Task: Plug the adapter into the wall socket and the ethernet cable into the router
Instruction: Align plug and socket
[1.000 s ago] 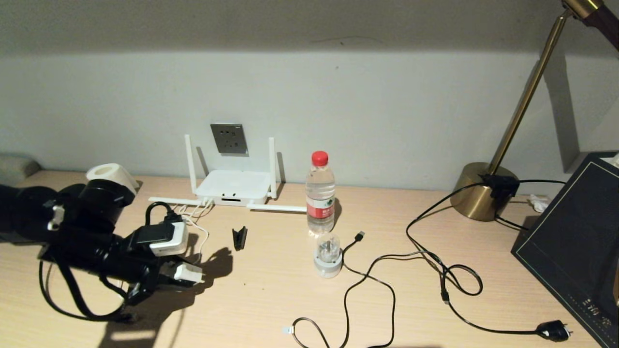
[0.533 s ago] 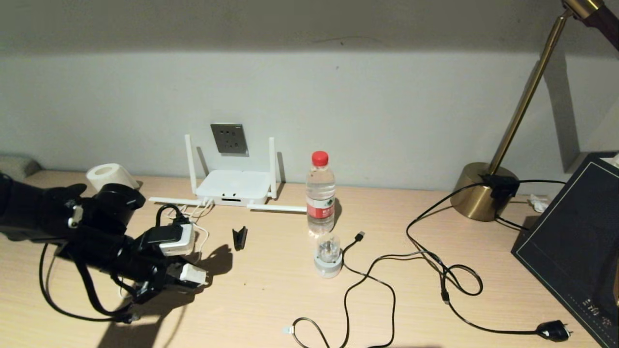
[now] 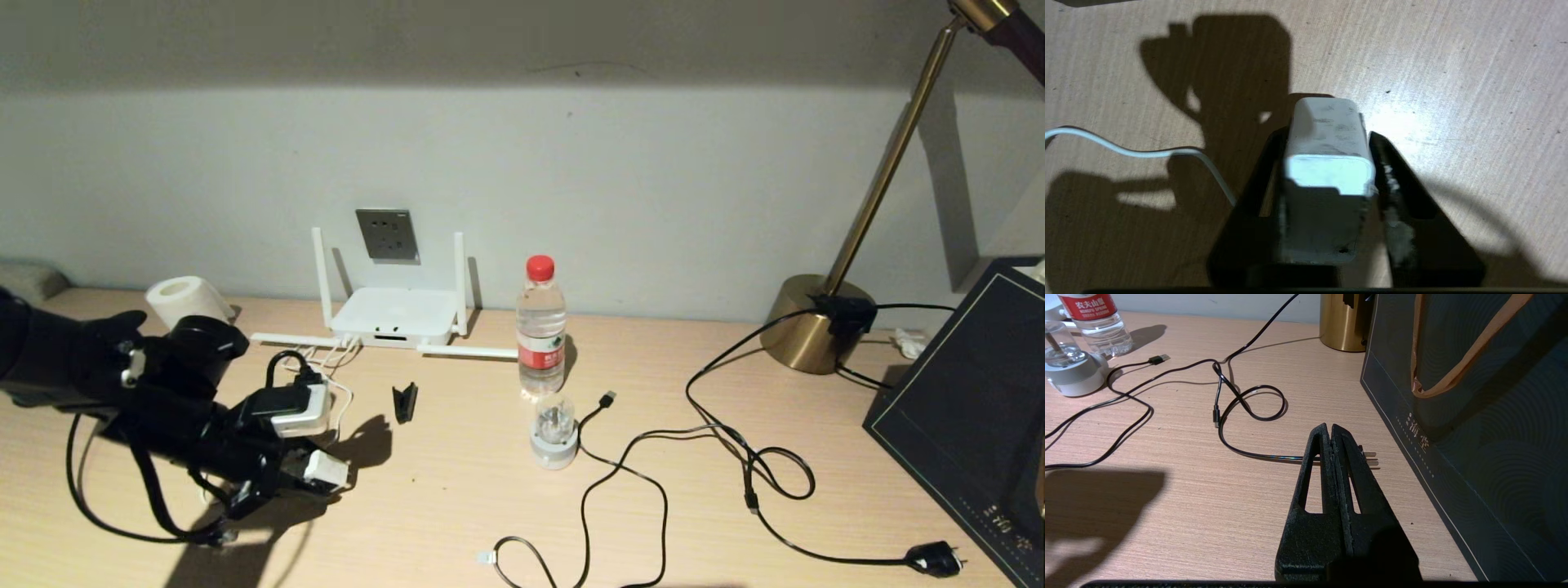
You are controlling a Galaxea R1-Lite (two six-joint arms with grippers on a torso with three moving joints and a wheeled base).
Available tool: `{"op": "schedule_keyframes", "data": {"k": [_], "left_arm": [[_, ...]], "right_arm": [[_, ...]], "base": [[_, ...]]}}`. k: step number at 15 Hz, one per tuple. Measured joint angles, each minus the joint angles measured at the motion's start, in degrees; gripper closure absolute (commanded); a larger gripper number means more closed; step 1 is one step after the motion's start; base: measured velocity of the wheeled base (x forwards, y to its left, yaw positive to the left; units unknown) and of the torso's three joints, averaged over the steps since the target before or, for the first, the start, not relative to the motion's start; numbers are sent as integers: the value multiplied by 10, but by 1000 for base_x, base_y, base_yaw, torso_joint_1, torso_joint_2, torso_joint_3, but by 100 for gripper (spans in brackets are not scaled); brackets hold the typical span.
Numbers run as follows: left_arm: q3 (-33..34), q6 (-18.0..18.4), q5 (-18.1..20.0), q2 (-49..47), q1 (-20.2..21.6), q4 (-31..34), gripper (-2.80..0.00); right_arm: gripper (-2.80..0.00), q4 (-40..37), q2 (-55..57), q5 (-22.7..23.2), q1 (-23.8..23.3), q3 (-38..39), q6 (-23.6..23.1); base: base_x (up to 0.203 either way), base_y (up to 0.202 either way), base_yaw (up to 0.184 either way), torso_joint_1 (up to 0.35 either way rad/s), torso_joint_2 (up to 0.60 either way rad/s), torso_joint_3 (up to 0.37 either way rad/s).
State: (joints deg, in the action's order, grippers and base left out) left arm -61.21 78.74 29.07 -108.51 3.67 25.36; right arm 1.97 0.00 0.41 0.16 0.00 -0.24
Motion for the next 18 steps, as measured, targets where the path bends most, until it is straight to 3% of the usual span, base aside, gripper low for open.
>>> {"op": "schedule_keyframes", "data": {"k": [11, 18], "left_arm": [[-7, 0, 2, 4, 0, 18, -280], [-8, 2, -2, -10, 0, -6, -280]], "right_arm": [[0, 0, 0, 0, 0, 0, 0], [0, 0, 0, 0, 0, 0, 0]], "base": [[0, 0, 0, 0, 0, 0], [0, 0, 0, 0, 0, 0]]}}
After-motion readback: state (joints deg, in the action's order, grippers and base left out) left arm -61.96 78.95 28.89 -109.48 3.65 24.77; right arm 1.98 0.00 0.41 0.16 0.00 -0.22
